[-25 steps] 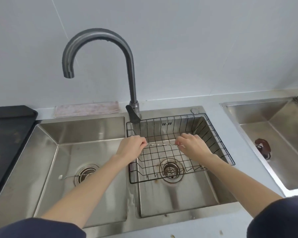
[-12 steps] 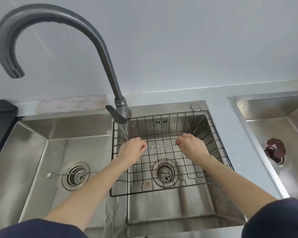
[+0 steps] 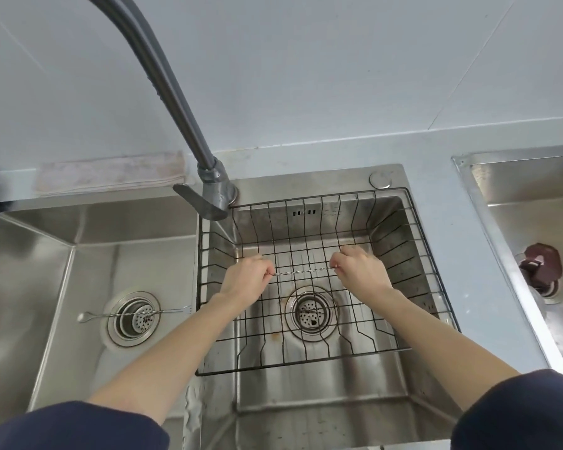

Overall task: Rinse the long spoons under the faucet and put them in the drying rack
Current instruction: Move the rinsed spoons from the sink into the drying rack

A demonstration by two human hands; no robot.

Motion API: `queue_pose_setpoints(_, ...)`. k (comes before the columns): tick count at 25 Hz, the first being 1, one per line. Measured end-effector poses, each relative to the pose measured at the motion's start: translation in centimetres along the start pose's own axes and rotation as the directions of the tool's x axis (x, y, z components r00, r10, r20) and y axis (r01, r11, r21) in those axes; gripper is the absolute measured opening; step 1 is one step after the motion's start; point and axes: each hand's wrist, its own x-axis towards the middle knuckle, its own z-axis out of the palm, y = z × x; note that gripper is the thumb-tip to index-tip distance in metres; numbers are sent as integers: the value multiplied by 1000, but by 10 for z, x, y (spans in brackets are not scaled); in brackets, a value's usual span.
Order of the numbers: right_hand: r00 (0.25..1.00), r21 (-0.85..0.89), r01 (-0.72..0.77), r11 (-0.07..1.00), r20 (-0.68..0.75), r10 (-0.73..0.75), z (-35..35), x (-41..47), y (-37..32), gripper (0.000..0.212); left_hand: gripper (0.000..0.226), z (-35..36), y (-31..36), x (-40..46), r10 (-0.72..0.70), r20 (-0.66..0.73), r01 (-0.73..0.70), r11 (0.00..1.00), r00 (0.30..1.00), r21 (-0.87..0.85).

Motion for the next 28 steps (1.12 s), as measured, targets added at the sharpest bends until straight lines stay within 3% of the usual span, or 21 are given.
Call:
queue_pose_setpoints(14,1000,-16,13,1000,-15,-13,-22,-30,-26,35,30,-27,-3,-26,37,-122,-25,995,992,95)
queue_pose_setpoints(23,991,15,109,994,-85,-108,-36,-66,-99,44,41,-57,-43,-91,1,-269,23,996,963,87)
queue_pose_setpoints(28,982,34,163,986,-108,-158,-27,-77,-156,42,48,-67,-90,-134,-74,-247,103,989,966,106)
